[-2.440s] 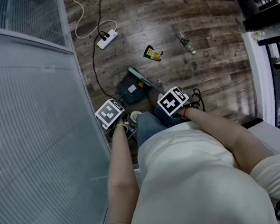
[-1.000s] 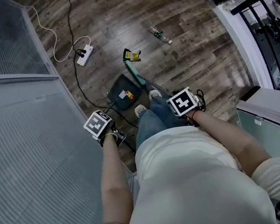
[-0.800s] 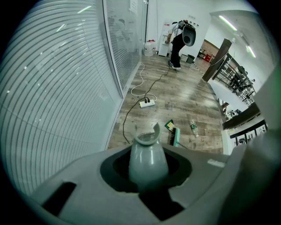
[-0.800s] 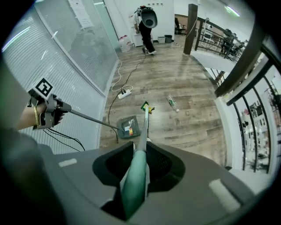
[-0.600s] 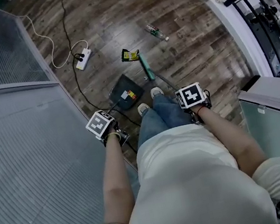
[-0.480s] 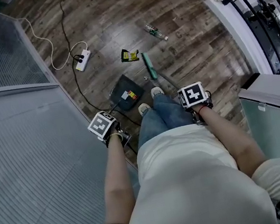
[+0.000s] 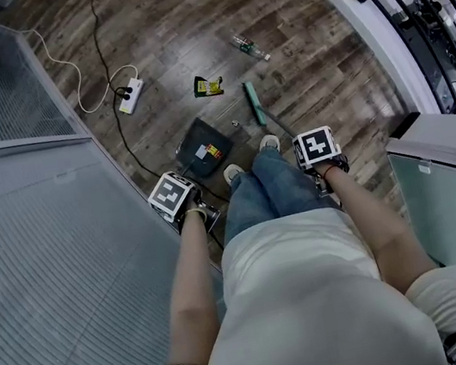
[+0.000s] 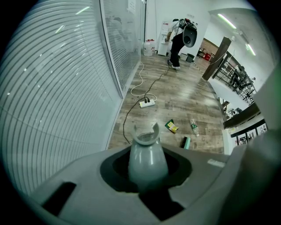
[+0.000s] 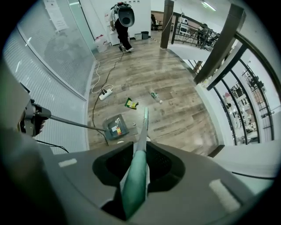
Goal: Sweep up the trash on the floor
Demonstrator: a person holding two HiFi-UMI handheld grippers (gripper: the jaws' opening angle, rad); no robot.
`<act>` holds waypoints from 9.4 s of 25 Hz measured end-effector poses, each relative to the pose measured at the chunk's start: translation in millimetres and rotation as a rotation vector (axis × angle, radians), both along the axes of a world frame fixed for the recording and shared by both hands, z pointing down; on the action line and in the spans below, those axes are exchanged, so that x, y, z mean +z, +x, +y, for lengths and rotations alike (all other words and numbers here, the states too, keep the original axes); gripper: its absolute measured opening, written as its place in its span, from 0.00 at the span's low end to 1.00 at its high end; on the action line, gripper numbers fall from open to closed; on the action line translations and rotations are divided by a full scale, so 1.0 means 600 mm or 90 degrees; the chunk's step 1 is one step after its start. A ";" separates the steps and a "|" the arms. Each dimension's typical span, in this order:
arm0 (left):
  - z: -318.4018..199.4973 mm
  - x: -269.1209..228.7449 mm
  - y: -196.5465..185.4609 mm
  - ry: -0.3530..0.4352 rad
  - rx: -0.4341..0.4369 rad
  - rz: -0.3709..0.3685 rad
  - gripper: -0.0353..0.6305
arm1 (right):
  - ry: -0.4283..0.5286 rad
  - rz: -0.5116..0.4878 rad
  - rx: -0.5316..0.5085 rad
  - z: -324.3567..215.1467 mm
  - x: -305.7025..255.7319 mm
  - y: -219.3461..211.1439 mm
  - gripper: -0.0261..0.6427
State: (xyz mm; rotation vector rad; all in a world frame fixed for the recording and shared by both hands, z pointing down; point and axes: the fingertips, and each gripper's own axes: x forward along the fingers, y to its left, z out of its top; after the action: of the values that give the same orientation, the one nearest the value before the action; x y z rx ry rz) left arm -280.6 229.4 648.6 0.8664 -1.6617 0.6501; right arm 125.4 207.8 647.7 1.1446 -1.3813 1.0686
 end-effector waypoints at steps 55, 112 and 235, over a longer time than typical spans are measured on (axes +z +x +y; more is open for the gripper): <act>0.020 0.013 -0.018 0.015 0.007 0.020 0.20 | -0.108 -0.002 -0.031 0.061 0.049 -0.078 0.19; 0.013 0.010 -0.025 0.020 -0.001 0.026 0.20 | -0.155 -0.158 -0.122 0.116 -0.044 -0.204 0.19; -0.250 0.011 -0.011 -0.006 -0.132 0.012 0.19 | -0.188 -0.026 -0.513 -0.352 0.022 -0.148 0.19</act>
State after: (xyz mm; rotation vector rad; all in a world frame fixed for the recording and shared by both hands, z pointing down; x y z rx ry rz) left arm -287.2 79.6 655.2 0.6805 -1.7029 0.5045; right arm 36.4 -3.2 660.8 0.2830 -1.4598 0.6652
